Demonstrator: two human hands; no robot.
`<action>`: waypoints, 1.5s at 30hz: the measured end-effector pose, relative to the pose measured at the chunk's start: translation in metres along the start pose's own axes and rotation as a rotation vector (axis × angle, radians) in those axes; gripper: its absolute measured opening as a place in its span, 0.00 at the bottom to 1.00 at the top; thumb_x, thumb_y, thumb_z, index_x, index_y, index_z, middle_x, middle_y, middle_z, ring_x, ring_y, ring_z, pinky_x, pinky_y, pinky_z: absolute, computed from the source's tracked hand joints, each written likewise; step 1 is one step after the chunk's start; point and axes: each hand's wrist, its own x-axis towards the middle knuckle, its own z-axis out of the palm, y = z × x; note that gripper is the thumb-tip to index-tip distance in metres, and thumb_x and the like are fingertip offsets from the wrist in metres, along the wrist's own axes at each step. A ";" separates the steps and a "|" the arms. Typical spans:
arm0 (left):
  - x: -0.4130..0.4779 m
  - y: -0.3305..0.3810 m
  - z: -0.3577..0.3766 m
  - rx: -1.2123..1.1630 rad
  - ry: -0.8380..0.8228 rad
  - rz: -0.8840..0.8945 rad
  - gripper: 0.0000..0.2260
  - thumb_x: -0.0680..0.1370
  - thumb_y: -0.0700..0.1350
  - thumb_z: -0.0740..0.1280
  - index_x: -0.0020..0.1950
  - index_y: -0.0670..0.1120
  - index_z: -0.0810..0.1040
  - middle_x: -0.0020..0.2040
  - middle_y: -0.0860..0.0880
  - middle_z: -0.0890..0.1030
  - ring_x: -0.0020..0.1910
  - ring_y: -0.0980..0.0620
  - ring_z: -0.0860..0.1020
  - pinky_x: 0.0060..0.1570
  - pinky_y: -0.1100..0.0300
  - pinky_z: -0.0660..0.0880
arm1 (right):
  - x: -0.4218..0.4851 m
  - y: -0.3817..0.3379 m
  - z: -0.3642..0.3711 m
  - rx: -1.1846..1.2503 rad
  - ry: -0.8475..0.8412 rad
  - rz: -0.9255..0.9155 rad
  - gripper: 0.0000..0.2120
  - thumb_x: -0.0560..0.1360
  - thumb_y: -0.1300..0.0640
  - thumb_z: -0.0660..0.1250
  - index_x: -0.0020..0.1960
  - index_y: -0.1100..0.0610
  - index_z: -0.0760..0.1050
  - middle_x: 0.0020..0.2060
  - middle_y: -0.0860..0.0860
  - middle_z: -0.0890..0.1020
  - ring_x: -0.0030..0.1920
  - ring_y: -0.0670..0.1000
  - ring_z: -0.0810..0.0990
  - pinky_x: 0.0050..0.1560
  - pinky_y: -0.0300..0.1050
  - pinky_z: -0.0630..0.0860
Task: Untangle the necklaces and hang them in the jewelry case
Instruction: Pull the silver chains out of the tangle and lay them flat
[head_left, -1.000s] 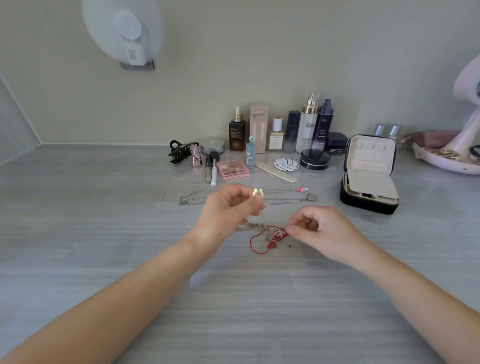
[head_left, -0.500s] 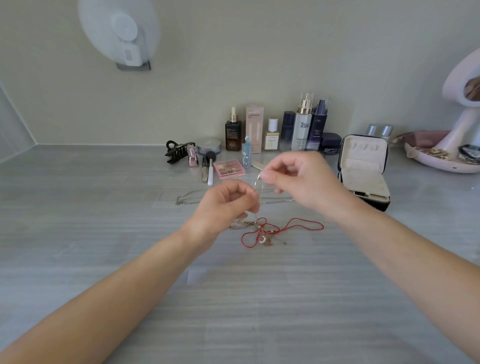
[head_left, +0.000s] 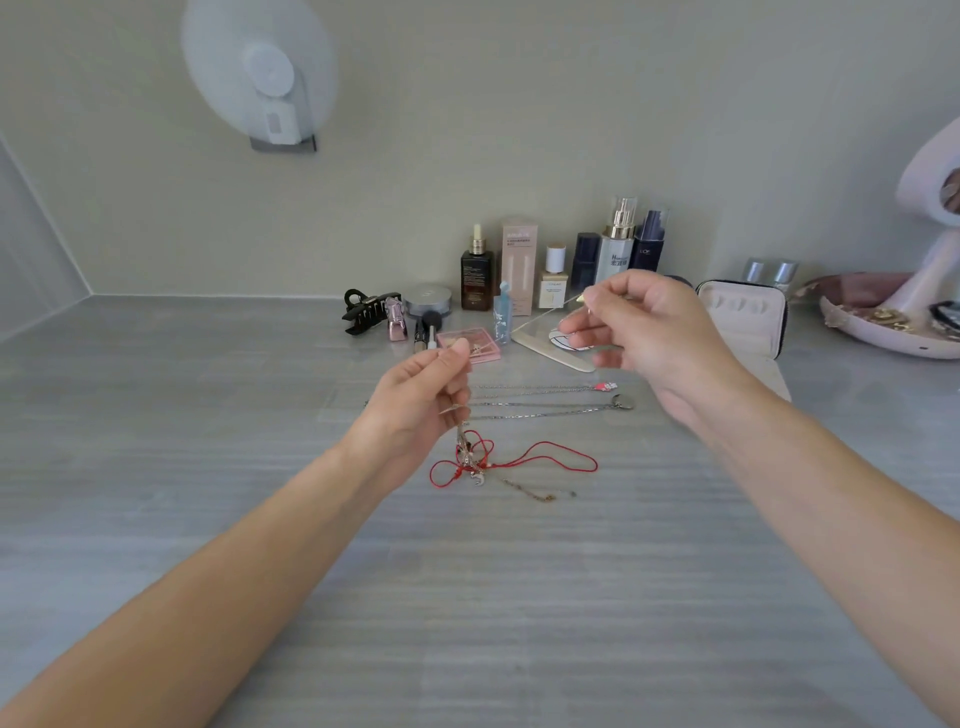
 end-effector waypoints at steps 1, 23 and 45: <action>0.001 0.000 -0.001 -0.010 -0.003 -0.011 0.14 0.77 0.49 0.62 0.32 0.49 0.67 0.25 0.56 0.67 0.28 0.56 0.68 0.37 0.61 0.65 | 0.001 -0.001 0.000 0.049 0.006 0.024 0.08 0.77 0.59 0.61 0.39 0.54 0.73 0.35 0.53 0.84 0.35 0.48 0.82 0.34 0.40 0.75; 0.007 0.000 -0.017 -0.006 0.018 -0.102 0.12 0.76 0.48 0.63 0.33 0.48 0.70 0.23 0.55 0.64 0.20 0.58 0.59 0.21 0.67 0.63 | 0.011 -0.001 -0.005 0.179 0.036 0.164 0.10 0.76 0.58 0.62 0.36 0.52 0.70 0.27 0.48 0.68 0.21 0.44 0.61 0.21 0.32 0.52; 0.002 -0.013 -0.013 0.554 -0.135 -0.033 0.10 0.77 0.49 0.63 0.39 0.49 0.81 0.33 0.54 0.78 0.31 0.59 0.74 0.34 0.68 0.72 | 0.014 -0.045 -0.002 0.192 -0.033 -0.037 0.08 0.77 0.59 0.61 0.38 0.54 0.71 0.28 0.50 0.72 0.18 0.43 0.57 0.23 0.31 0.50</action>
